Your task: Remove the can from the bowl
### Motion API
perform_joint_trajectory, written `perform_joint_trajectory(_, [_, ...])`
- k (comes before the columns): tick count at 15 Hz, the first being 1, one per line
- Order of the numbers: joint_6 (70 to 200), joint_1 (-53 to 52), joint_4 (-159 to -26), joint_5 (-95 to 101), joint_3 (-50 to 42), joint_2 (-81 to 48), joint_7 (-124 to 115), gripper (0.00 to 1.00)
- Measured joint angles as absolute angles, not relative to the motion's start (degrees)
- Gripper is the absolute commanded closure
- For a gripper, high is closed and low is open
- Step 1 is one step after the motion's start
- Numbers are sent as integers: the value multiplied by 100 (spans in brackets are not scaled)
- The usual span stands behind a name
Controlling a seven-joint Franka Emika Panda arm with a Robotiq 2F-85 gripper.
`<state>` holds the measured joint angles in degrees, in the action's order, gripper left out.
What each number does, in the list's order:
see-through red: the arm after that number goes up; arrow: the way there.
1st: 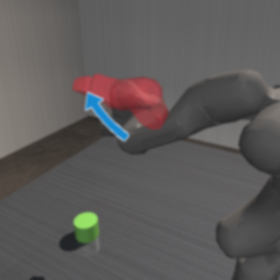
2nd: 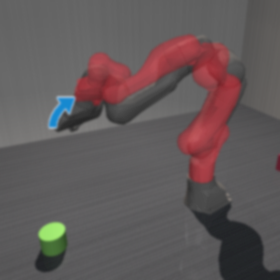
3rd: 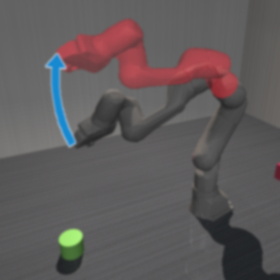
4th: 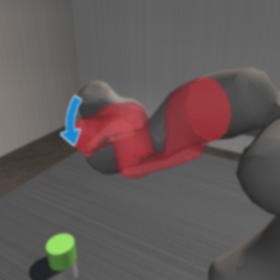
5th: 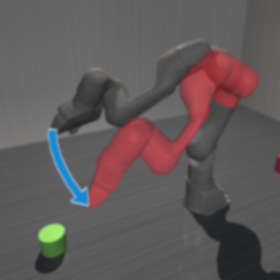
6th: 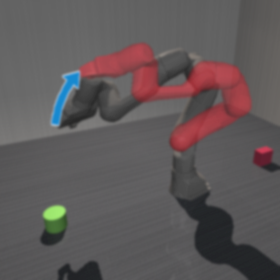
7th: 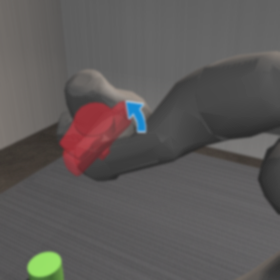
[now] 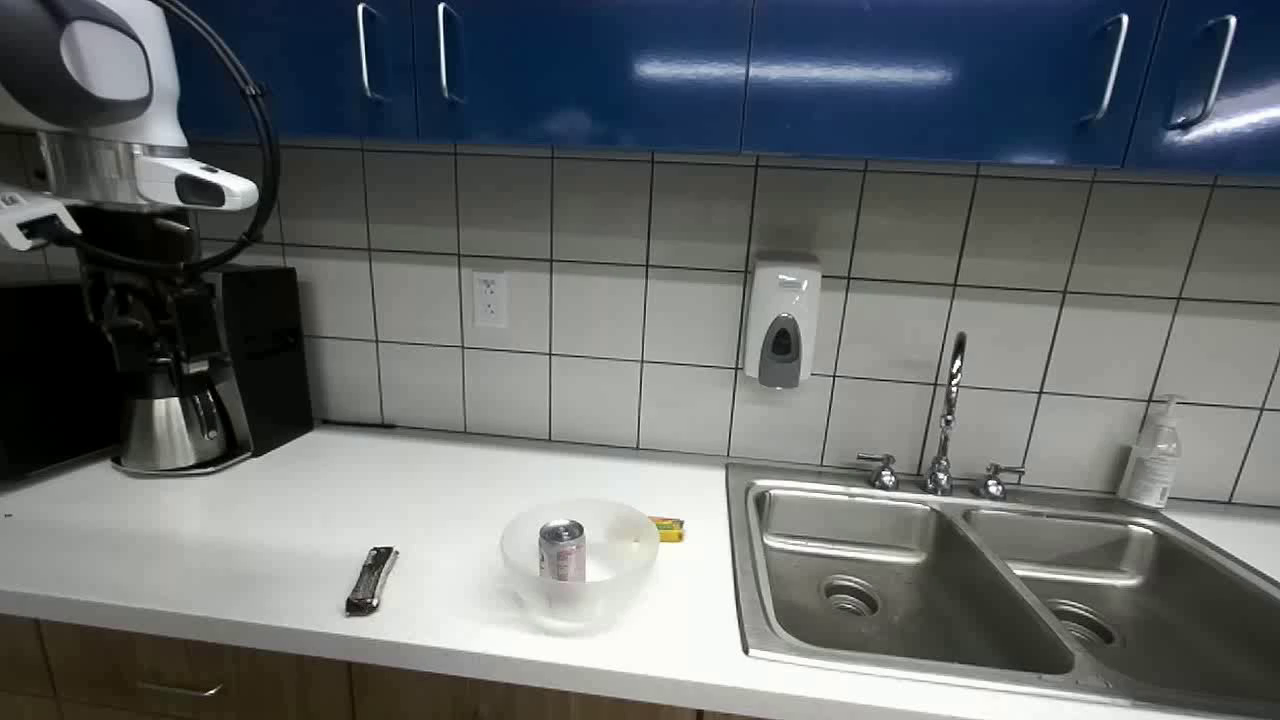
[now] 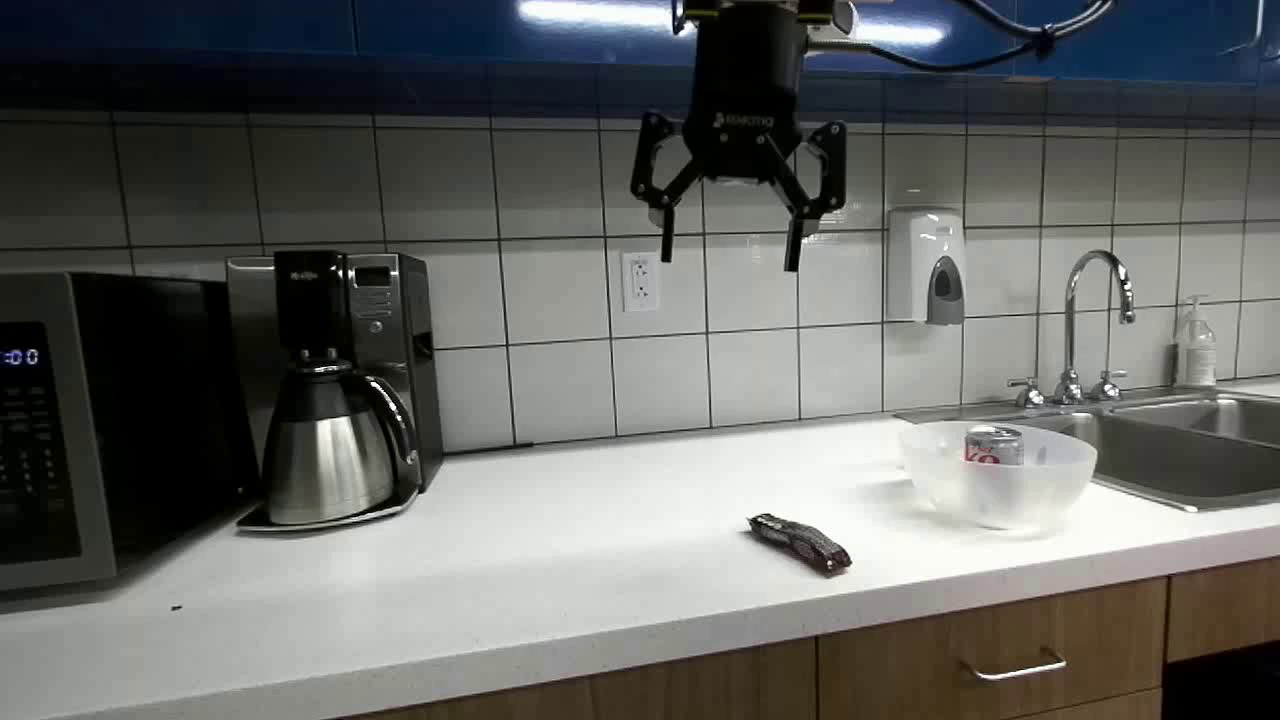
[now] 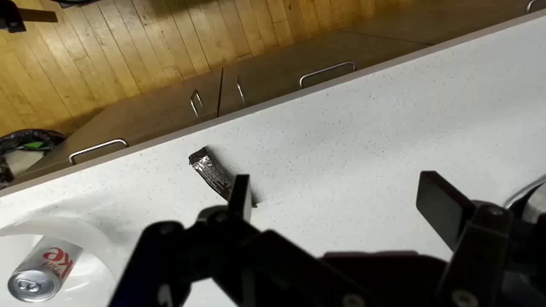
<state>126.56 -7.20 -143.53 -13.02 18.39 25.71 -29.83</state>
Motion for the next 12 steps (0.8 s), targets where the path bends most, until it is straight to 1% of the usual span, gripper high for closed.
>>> perform_joint_trajectory(12, [12778, -714, -14383, -1138, 1836, 2559, -3098, 0])
